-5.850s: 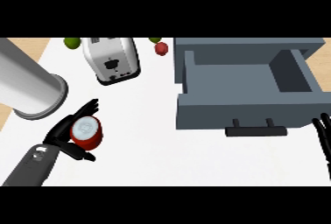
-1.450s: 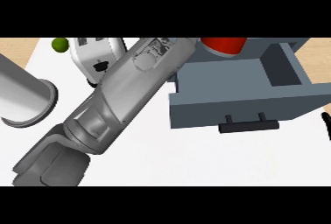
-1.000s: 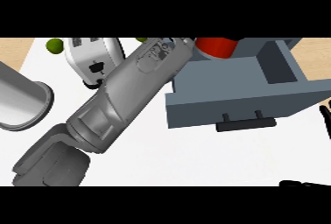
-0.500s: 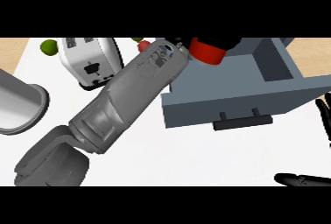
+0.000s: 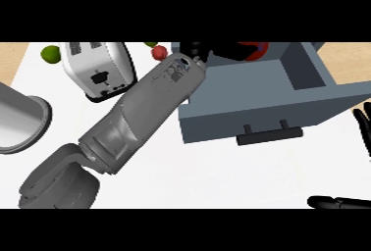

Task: Pick up the can, place it into the drawer and close the drawer

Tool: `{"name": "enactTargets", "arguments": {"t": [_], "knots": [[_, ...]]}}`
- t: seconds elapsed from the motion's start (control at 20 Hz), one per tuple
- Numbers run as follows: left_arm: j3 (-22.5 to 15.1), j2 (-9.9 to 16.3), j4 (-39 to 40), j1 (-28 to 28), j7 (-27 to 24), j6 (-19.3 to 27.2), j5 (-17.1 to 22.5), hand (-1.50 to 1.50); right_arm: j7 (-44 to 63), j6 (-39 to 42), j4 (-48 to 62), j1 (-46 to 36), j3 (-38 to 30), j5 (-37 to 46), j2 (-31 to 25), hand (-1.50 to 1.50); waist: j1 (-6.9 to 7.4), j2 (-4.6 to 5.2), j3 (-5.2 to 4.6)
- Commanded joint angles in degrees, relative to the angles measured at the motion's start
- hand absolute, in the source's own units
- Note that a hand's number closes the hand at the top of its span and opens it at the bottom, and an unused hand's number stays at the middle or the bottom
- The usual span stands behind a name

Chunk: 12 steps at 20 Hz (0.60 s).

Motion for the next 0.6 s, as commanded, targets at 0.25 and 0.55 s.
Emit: {"name": "enactTargets", "arguments": {"t": [0.25,0.55], "knots": [[-0.6,0.0,0.5,0.4,-2.1,2.5,3.1,-1.5,-0.7,-0.9,-1.2,0.7,0.7,1.2,1.1,-1.5,0.4,-0.03,-0.02],[-0.3,0.0,-0.8,-0.3,-2.2,3.2,5.6,-1.5,-5.5,0.1,-3.3,-0.2,0.1,9.4,-3.8,-1.5,0.71,-0.16,-0.04]]}}
